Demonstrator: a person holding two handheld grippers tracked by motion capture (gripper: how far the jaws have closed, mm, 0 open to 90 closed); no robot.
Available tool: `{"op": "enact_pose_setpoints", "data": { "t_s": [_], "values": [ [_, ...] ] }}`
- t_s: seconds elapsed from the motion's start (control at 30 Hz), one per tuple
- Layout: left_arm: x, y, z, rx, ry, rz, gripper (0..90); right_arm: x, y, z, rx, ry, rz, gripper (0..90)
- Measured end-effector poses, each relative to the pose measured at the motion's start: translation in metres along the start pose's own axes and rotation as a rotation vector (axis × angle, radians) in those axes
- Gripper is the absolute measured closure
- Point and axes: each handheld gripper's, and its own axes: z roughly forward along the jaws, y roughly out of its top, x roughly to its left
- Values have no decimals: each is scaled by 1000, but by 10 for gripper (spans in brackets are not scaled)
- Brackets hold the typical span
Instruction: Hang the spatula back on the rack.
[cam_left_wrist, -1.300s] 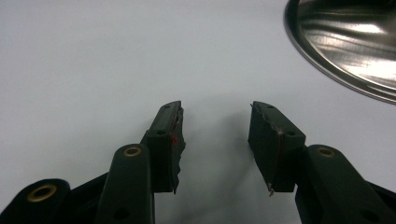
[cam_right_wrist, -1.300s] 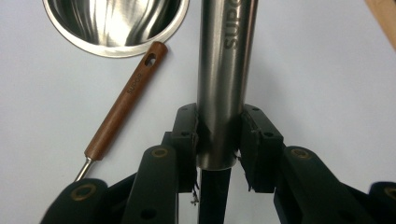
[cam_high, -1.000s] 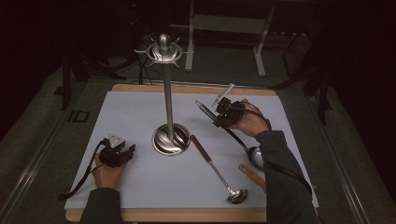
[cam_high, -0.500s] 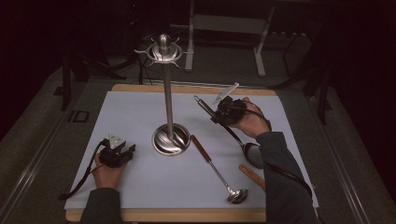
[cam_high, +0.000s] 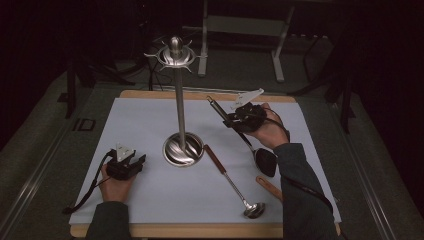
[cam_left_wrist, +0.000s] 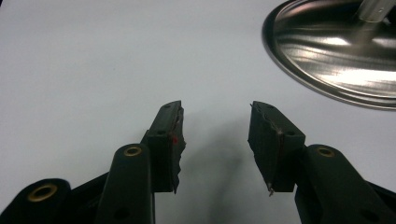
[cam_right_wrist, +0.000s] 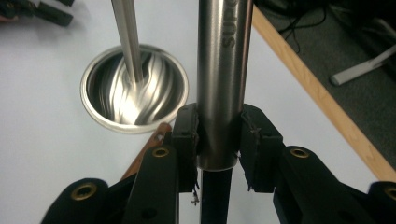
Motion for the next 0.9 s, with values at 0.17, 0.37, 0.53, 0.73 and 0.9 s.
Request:
{"op": "enact_pose_setpoints", "data": {
  "t_s": [0.17, 0.37, 0.53, 0.73, 0.9],
  "values": [
    [0, 0, 0, -9, -2, 1, 550, 1, 1, -4, -51, 3, 8, 696],
    [0, 0, 0, -10, 0, -3, 561, 2, 2, -8, -88, -2, 12, 696],
    [0, 0, 0, -9, -2, -9, 560, 3, 4, -12, -128, -1, 18, 696],
    [0, 0, -1, -11, -7, -4, 560, 6, 7, -16, -171, 2, 19, 697],
    [0, 0, -1, -13, -7, -3, 559, 8, 11, -20, -198, 7, 16, 697]
  ]
}}
